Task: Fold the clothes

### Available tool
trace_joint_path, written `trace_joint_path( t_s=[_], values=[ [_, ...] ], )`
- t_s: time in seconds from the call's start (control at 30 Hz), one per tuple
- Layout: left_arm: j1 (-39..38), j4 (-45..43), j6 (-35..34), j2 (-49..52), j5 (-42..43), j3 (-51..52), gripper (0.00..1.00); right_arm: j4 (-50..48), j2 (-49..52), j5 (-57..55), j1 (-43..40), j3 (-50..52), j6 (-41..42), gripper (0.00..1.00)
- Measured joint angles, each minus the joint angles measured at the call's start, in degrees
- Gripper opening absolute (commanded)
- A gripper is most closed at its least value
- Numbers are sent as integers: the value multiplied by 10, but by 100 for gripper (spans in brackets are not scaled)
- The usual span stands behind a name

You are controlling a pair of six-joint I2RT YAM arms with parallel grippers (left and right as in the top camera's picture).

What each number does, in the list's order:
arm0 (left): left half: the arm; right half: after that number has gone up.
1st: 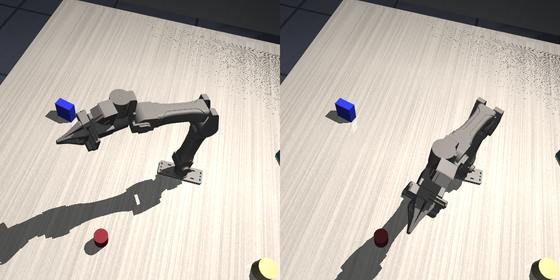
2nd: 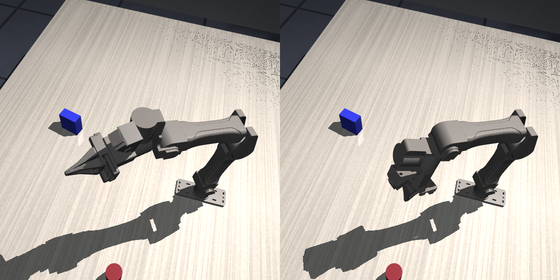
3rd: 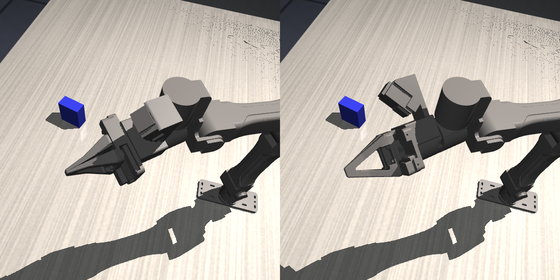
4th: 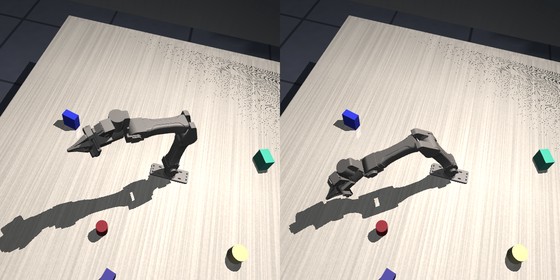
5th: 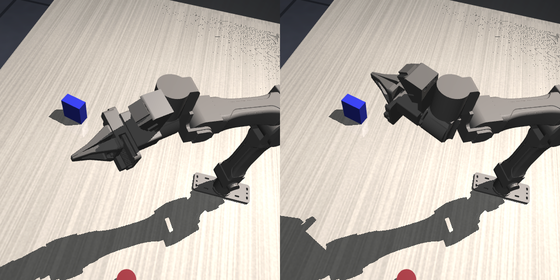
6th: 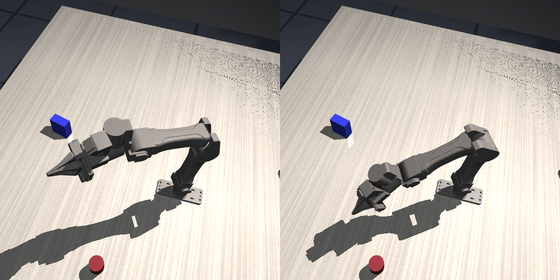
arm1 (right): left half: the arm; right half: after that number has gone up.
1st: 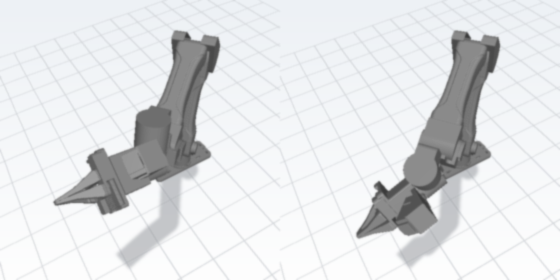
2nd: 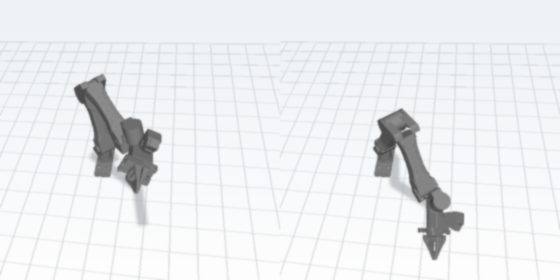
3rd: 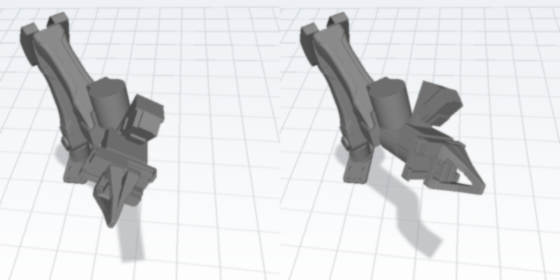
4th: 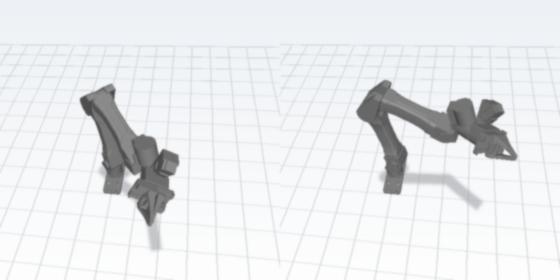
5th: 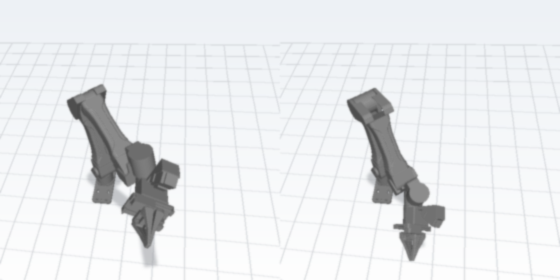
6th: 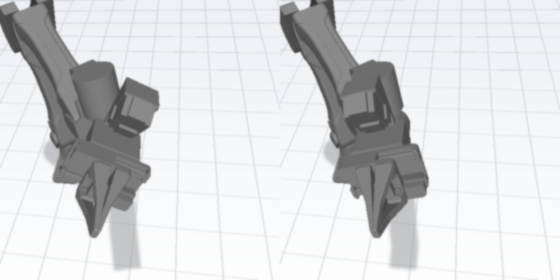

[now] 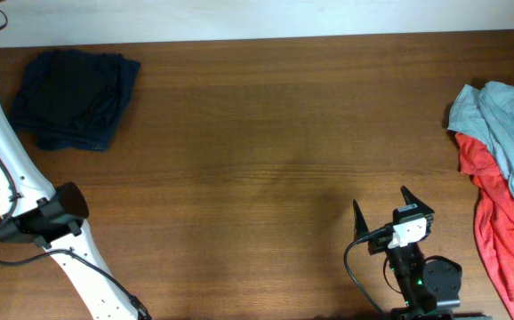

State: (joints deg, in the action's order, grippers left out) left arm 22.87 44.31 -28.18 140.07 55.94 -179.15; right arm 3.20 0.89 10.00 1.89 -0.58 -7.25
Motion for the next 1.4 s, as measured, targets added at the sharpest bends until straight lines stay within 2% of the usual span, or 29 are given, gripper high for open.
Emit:
trace_joint_path(
  t_s=[0.47, 0.53, 0.67, 0.7, 0.83, 1.13, 1.4],
  values=[
    [0, 5, 0, 0, 0, 0, 99, 0, 0, 0, 0, 0, 0, 99],
    [0, 21, 0, 0, 0, 0, 99, 0, 0, 0, 0, 0, 0, 99],
    [-1, 125, -2, -14, -2, 3, 99, 0, 0, 0, 0, 0, 0, 99],
    [-1, 166, -2, -28, -5, 11, 99, 0, 0, 0, 0, 0, 0, 99],
    [-1, 237, -2, -100, -6, 34, 99, 0, 0, 0, 0, 0, 0, 99],
    [-1, 239, 13, -370, -17, 96, 99, 0, 0, 0, 0, 0, 0, 99],
    [-32, 248, 27, -457, -35, 193, 99, 0, 0, 0, 0, 0, 0, 99]
  ],
)
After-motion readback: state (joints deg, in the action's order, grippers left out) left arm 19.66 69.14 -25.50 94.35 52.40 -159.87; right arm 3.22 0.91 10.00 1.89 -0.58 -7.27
